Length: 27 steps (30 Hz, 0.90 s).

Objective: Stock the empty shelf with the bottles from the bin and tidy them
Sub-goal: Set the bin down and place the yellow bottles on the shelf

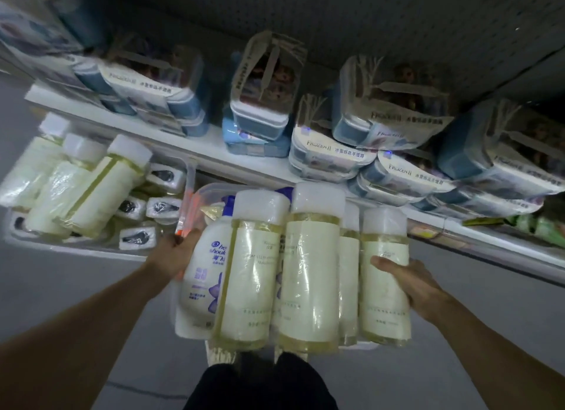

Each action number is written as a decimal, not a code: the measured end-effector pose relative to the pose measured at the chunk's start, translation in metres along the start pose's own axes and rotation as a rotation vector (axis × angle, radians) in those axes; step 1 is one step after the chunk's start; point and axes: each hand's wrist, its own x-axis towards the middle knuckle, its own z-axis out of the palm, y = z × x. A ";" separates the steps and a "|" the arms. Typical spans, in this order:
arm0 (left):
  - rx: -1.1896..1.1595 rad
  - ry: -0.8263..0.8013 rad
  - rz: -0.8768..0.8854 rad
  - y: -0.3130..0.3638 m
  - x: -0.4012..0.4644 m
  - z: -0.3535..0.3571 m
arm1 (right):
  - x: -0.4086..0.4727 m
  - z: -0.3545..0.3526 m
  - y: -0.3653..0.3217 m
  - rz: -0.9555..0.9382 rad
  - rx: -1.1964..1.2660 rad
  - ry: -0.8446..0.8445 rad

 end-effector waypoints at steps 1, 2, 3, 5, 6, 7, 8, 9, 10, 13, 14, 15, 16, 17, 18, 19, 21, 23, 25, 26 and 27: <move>0.007 -0.005 0.023 -0.001 0.010 0.003 | 0.009 0.003 0.004 0.002 0.017 0.009; 0.016 -0.005 0.044 -0.002 0.019 0.006 | 0.018 0.006 0.009 0.004 0.032 0.014; 0.029 0.004 0.064 -0.003 0.028 0.009 | 0.026 0.010 0.012 0.007 0.042 0.016; 0.056 0.010 0.077 -0.006 0.046 0.017 | 0.043 0.015 0.019 0.010 0.055 0.019; 0.067 0.016 0.076 -0.007 0.055 0.021 | 0.050 0.017 0.021 0.011 0.059 0.021; 0.076 0.021 0.073 -0.007 0.061 0.024 | 0.057 0.018 0.023 0.009 0.064 0.021; 0.079 0.029 0.083 -0.007 0.069 0.029 | 0.065 0.020 0.025 0.004 0.068 0.016; 0.091 0.032 0.084 -0.006 0.074 0.033 | 0.072 0.021 0.026 -0.001 0.070 0.015; 0.109 0.035 0.087 -0.007 0.080 0.036 | 0.078 0.022 0.027 -0.005 0.072 0.014; 0.135 0.029 0.092 -0.010 0.097 0.044 | 0.094 0.027 0.029 -0.009 0.080 0.014; 0.132 0.013 0.094 -0.012 0.103 0.045 | 0.099 0.028 0.031 -0.005 0.085 0.016; 0.129 -0.002 0.095 -0.014 0.107 0.045 | 0.103 0.030 0.034 -0.001 0.088 0.018; 0.120 -0.016 0.099 -0.016 0.113 0.046 | 0.106 0.032 0.036 0.003 0.090 0.020; 0.115 -0.027 0.094 -0.017 0.115 0.047 | 0.109 0.033 0.039 0.008 0.090 0.020; 0.104 -0.034 0.090 -0.018 0.118 0.048 | 0.112 0.034 0.041 0.013 0.090 0.020; 0.098 -0.033 0.093 -0.019 0.121 0.049 | 0.115 0.035 0.042 0.017 0.091 0.019; 0.097 -0.032 0.097 -0.022 0.125 0.052 | 0.119 0.037 0.042 0.019 0.091 0.015; 0.066 -0.047 0.095 -0.027 0.130 0.053 | 0.122 0.040 0.043 0.015 0.080 0.004; 0.047 -0.053 0.100 -0.032 0.136 0.054 | 0.126 0.042 0.045 0.010 0.061 0.002; 0.041 -0.051 0.098 -0.034 0.138 0.055 | 0.128 0.043 0.046 0.007 0.057 0.003; 0.034 -0.044 0.105 -0.035 0.139 0.055 | 0.129 0.043 0.046 0.004 0.055 0.005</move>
